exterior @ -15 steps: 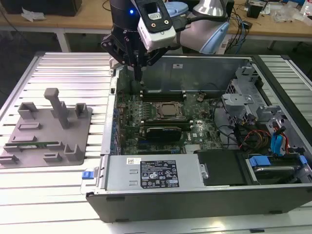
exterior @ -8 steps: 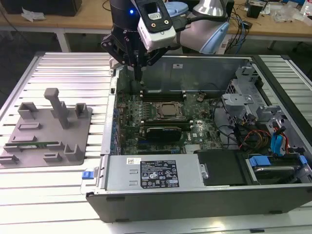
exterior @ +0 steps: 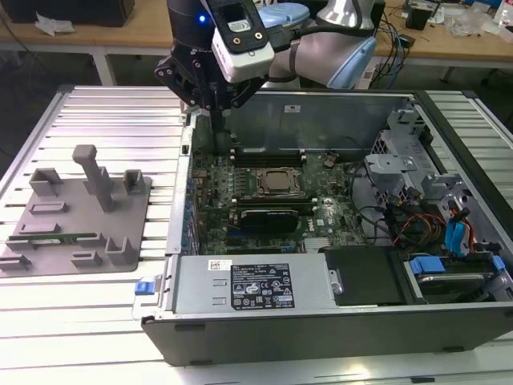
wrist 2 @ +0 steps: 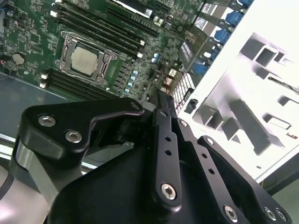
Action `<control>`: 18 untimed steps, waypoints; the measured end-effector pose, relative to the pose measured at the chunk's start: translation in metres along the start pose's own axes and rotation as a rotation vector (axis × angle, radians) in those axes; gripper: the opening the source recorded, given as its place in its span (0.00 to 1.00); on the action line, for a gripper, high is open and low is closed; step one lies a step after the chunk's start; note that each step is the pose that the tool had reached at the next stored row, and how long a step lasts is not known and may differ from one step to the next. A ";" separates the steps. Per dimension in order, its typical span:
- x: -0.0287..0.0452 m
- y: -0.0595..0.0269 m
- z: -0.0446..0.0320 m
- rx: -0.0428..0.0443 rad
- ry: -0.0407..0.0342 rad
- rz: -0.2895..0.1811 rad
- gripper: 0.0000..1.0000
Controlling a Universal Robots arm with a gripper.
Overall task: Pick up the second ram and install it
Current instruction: 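Reach for the second ram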
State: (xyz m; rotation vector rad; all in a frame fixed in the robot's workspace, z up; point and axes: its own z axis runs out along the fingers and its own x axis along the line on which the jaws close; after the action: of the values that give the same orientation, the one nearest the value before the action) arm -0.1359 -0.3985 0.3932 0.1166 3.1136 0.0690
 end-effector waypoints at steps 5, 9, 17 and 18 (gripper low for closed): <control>0.0099 0.0002 0.0000 0.0001 0.0000 0.000 0.08; 0.0151 -0.0001 0.0000 0.0001 0.0001 0.000 0.08; 0.0255 -0.0009 0.0002 0.0001 0.0000 0.000 0.08; 0.0281 -0.0011 0.0002 0.0001 0.0000 0.000 0.08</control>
State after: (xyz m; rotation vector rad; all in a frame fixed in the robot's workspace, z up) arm -0.1640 -0.3975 0.3923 0.1166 3.1137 0.0688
